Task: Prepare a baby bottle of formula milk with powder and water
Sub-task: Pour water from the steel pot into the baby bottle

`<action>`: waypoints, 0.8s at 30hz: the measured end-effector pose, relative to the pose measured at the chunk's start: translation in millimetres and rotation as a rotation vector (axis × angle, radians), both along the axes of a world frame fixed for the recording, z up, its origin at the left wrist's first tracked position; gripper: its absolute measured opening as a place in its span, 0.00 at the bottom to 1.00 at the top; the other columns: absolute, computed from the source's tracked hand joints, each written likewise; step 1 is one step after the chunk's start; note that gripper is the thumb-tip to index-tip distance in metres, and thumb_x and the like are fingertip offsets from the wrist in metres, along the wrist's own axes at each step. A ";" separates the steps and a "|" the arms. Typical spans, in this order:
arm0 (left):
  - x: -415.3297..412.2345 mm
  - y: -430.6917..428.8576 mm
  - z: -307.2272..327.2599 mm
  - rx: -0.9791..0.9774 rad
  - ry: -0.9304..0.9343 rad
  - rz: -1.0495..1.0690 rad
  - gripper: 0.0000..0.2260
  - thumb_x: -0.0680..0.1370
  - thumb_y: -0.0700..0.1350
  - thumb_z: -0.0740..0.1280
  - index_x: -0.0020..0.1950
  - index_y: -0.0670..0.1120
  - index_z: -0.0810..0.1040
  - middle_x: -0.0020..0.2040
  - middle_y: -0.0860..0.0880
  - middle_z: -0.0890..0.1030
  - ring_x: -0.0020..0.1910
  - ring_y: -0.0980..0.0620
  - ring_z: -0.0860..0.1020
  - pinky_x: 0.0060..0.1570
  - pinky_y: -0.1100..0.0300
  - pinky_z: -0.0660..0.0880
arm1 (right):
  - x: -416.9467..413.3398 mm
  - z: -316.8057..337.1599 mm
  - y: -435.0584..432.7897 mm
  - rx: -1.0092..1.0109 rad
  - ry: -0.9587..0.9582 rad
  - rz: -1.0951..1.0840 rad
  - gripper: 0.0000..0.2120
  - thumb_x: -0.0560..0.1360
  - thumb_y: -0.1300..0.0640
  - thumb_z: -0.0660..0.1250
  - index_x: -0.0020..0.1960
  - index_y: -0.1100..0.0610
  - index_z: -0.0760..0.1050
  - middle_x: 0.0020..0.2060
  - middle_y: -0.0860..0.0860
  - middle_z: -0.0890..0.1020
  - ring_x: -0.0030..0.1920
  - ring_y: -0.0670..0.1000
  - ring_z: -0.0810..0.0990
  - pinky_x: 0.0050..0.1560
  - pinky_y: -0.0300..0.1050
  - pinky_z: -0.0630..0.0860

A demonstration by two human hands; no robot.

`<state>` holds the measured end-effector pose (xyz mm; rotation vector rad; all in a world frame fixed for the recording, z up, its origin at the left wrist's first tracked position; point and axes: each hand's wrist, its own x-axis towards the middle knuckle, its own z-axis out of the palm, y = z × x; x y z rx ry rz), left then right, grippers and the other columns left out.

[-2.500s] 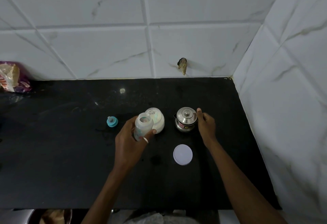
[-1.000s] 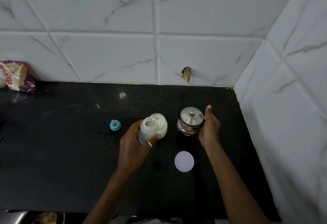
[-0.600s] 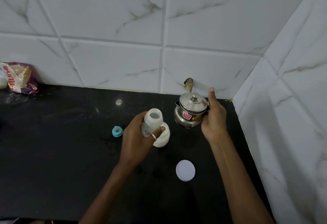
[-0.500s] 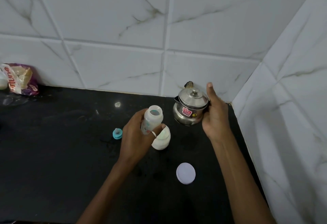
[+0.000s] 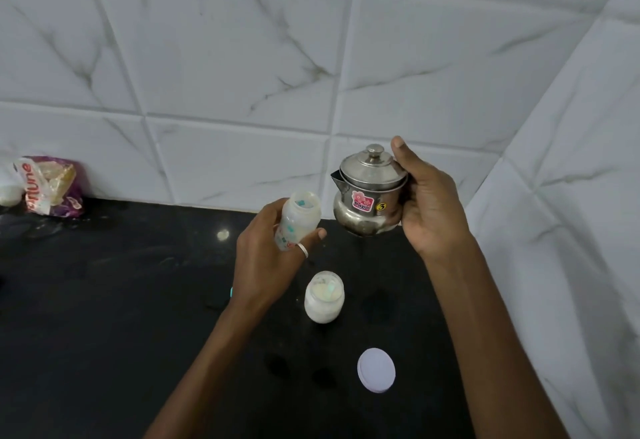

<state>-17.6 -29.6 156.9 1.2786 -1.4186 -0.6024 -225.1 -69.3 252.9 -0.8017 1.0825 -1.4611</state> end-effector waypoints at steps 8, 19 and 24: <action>10.7 -0.1 -0.5 0.003 -0.001 -0.004 0.27 0.71 0.53 0.80 0.67 0.50 0.77 0.57 0.59 0.80 0.55 0.59 0.80 0.52 0.69 0.76 | 15.9 9.2 1.2 -0.022 0.112 -0.023 0.19 0.68 0.51 0.81 0.49 0.60 0.76 0.38 0.54 0.82 0.41 0.52 0.84 0.42 0.46 0.81; 21.7 1.5 -7.0 -0.006 -0.013 -0.016 0.28 0.71 0.54 0.79 0.68 0.50 0.76 0.59 0.58 0.80 0.58 0.56 0.80 0.56 0.60 0.80 | 37.0 20.3 5.2 -0.034 0.254 -0.028 0.21 0.69 0.53 0.81 0.32 0.53 0.69 0.30 0.51 0.79 0.32 0.50 0.79 0.33 0.41 0.76; 23.8 1.3 -8.3 -0.006 -0.019 -0.013 0.28 0.72 0.55 0.79 0.68 0.50 0.76 0.59 0.58 0.80 0.57 0.56 0.80 0.54 0.62 0.79 | 44.0 26.2 7.8 -0.034 0.283 -0.025 0.21 0.69 0.54 0.81 0.31 0.53 0.68 0.28 0.49 0.79 0.29 0.48 0.78 0.29 0.38 0.74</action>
